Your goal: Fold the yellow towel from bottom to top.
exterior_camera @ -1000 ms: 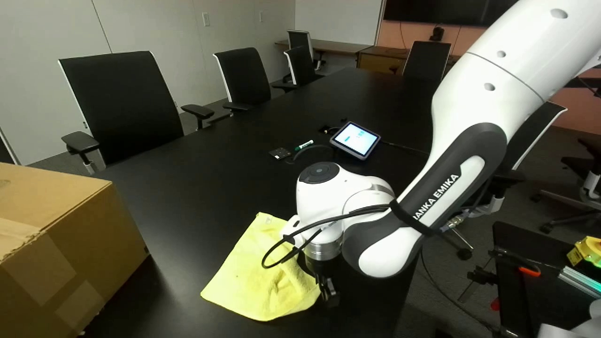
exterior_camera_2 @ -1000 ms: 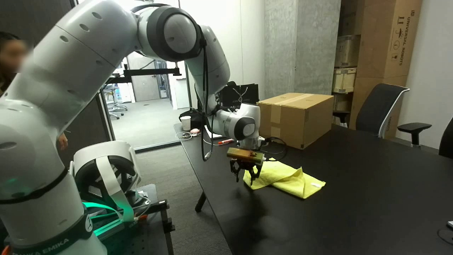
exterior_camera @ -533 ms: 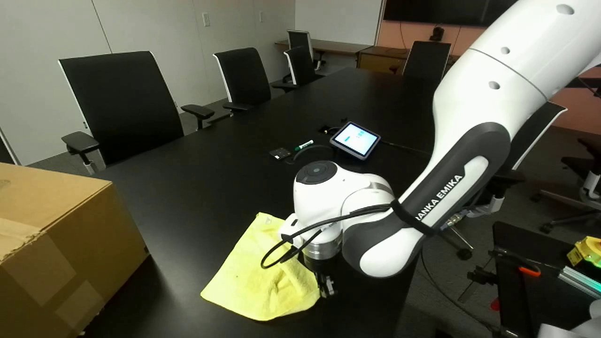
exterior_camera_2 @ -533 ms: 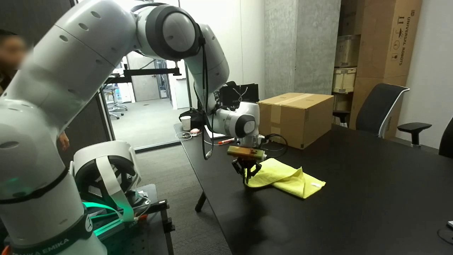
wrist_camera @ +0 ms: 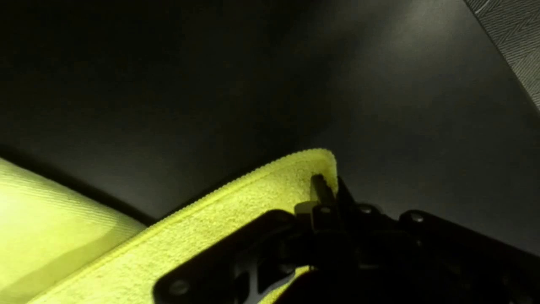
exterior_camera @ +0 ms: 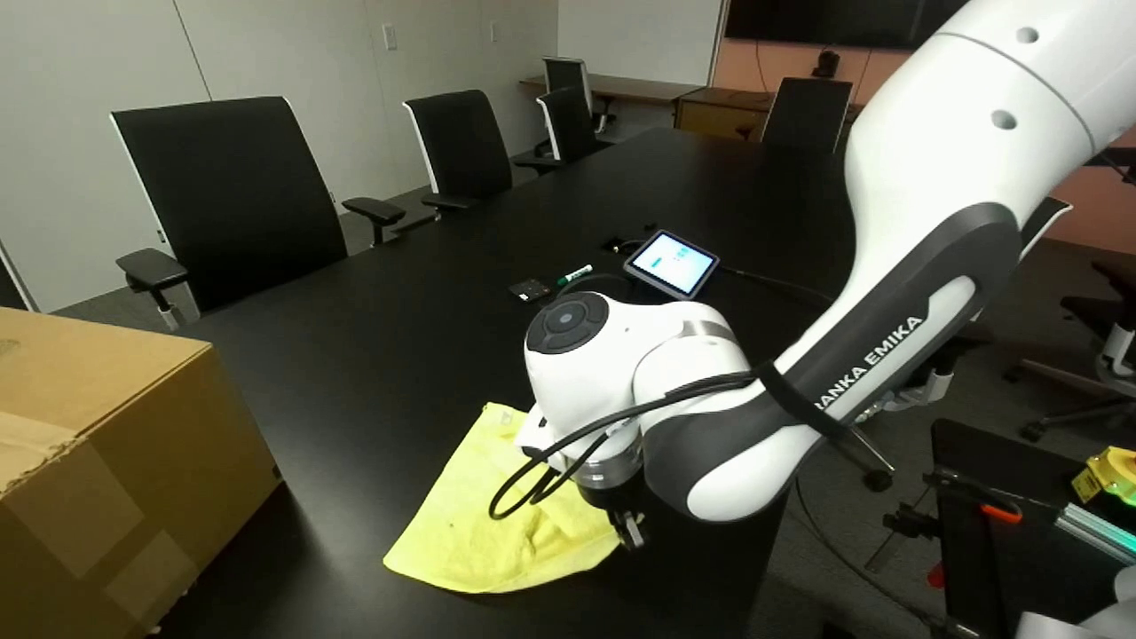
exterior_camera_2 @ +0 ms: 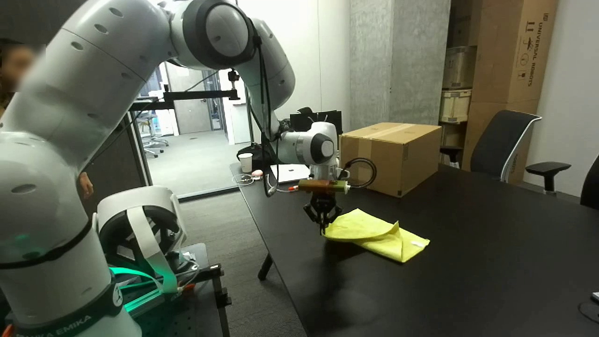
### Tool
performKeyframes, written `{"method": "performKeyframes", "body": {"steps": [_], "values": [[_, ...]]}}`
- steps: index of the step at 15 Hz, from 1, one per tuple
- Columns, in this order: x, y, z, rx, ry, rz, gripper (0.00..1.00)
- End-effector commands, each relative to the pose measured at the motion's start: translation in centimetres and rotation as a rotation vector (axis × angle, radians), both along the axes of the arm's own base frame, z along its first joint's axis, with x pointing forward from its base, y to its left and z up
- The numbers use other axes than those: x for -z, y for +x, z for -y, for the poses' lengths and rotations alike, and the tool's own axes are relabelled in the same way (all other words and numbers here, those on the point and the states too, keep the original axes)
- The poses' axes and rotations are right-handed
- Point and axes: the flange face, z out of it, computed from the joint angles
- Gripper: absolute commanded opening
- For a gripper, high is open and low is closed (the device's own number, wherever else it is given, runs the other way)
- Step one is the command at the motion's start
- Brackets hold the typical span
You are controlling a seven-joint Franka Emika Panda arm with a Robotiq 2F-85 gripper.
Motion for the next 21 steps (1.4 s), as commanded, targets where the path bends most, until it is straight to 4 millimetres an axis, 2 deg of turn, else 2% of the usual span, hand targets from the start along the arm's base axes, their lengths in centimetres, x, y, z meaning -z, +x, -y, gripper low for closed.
{"method": "performKeyframes", "body": {"steps": [1, 6, 13, 19, 21], "values": [[-2.4, 0.8, -0.9, -0.023, -0.073, 0.032, 0.03], [-4.6, 3.5, -3.7, -0.04, -0.064, 0.127, 0.03], [-6.7, 9.1, -8.1, 0.02, -0.015, 0.254, 0.03], [-7.4, 12.4, -11.3, 0.028, 0.01, 0.303, 0.03], [-6.8, 13.1, -12.1, 0.039, 0.001, 0.32, 0.03]]}}
